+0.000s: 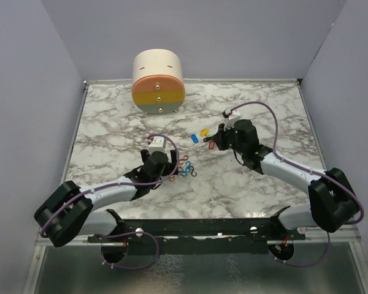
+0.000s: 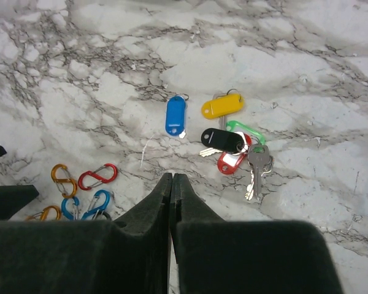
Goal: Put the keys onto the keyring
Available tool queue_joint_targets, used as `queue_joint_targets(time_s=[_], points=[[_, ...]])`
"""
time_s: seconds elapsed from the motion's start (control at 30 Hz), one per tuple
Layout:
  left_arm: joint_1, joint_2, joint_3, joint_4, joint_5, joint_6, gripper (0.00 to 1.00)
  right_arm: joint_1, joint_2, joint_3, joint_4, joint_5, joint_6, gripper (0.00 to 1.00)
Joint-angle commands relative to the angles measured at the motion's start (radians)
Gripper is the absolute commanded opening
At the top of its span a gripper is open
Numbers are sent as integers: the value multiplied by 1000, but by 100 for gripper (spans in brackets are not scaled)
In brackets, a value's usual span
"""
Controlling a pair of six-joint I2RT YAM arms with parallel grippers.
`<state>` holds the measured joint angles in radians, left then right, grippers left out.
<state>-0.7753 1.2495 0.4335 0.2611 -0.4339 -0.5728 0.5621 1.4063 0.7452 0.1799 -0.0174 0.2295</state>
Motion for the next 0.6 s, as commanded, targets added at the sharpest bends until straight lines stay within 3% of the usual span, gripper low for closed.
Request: queue_joint_targets(time_s=[0.0,0.4,0.57], points=[[-28,2,-40,5,24,-12,89,5,-91,-25,-6,-4,-6,1],[-168,104,-44,0,-62,2,84,5,-169,-41,-39,-18,-2,1],[-182,116,-55,0,-65,3,77,5,-181,-44,-43,-16,-4,1]])
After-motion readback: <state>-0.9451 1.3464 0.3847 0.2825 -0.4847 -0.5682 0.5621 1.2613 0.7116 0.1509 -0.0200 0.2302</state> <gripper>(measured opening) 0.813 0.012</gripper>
